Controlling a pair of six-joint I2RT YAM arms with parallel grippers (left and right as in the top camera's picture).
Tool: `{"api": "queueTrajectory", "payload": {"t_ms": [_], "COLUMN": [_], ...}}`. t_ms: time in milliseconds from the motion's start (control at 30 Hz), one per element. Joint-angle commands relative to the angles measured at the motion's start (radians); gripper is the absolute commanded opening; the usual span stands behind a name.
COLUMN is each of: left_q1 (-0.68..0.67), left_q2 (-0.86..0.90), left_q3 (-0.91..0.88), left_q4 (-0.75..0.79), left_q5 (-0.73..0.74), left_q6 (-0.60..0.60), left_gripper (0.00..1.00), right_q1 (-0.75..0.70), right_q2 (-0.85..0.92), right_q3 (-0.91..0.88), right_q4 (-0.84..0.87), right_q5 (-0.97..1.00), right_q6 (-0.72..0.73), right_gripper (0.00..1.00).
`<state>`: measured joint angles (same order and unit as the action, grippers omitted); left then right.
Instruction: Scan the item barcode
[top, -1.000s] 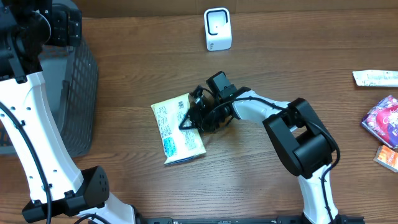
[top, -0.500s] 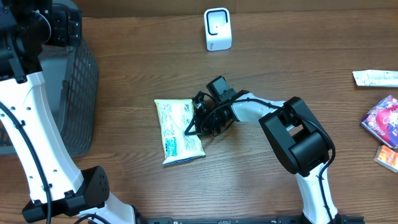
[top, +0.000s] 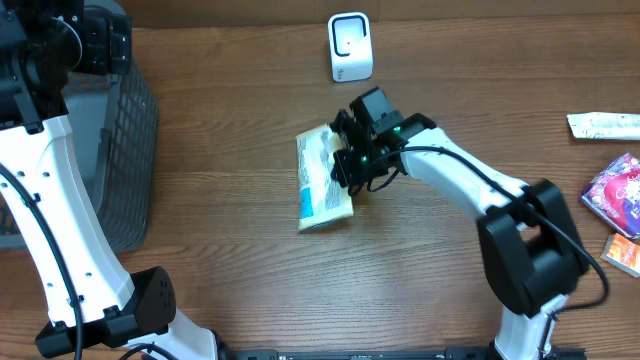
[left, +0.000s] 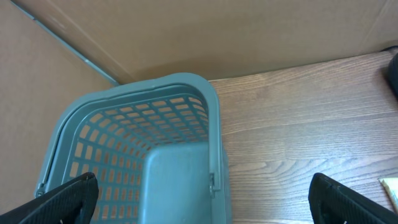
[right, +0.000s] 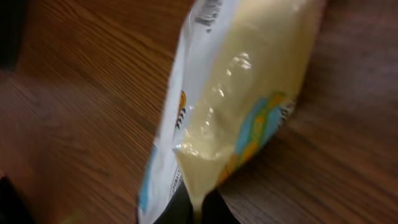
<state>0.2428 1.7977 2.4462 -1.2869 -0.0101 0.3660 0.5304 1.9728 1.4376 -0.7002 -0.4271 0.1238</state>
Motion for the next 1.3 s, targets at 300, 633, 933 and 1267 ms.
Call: {"api": "queueTrajectory", "payload": {"t_ms": [300, 633, 933, 1267], "left_q1": [0.005, 0.006, 0.006, 0.006], "left_q2": [0.009, 0.009, 0.009, 0.009], "left_q3": [-0.003, -0.003, -0.003, -0.003], "left_q4": [0.004, 0.003, 0.004, 0.004], "left_q5": [0.011, 0.011, 0.011, 0.011], "left_q6": [-0.014, -0.014, -0.014, -0.014], "left_gripper": [1.0, 1.0, 1.0, 1.0], "right_q1": [0.001, 0.001, 0.014, 0.003], "right_q2": [-0.126, -0.107, -0.095, -0.094], "right_q3": [0.067, -0.041, -0.182, -0.188], "right_q4": [-0.042, -0.065, 0.004, 0.032], "right_q5": [-0.002, -0.034, -0.038, 0.034], "right_q6": [-0.171, -0.208, -0.202, 0.291], "right_gripper": [0.04, 0.41, 0.6, 1.0]}}
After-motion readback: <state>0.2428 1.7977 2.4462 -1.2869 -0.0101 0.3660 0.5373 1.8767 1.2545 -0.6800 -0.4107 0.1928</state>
